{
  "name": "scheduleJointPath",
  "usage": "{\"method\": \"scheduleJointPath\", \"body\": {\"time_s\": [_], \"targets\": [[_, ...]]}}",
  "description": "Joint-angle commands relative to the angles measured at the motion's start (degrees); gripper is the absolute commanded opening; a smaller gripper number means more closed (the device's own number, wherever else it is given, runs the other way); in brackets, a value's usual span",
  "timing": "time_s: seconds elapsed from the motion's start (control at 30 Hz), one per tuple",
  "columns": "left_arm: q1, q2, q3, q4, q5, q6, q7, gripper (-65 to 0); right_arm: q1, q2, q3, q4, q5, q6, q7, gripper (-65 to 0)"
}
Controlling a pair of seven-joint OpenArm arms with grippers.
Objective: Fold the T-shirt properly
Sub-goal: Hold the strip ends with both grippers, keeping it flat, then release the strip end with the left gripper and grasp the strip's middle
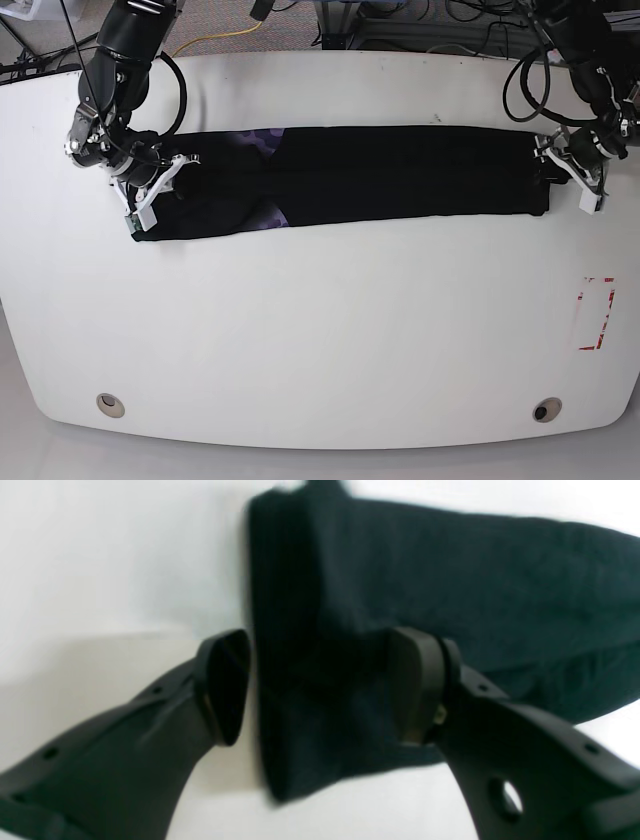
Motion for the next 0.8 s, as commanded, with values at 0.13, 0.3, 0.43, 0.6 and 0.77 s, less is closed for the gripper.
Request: {"method": "scheduleJointPath", "body": {"time_s": [0.13,0.3,0.43,0.6,0.77], "targets": [[-0.59,1.38,-0.13,0.44,0.07,-0.06,0.28,-49.9,0.69,0.62,0.16,1.03,0.29,0.07,0.29,-59.1],[-0.24,1.82,-0.13,0.97,-0.01,-0.06,0.36,-65.0,0.60,0.62,0.16,1.03,0.29,0.07,0.29,-59.1],[0.29,2.00,-0.13,7.12,-0.01,-0.06,0.54,-65.0,0.60,0.62,0.16,1.03,0.29,0.07,0.29,-59.1],[3.01,4.37,1.45,20.48,-0.01,-0.06,0.89,-65.0,0.51,0.62,0.16,1.03,0.29,0.07,0.29,-59.1],[4.68,5.42,8.66,30.06,-0.01,-0.06,3.70,-65.0,0.51,0.62,0.16,1.03,0.29,0.07,0.29,-59.1]]}}
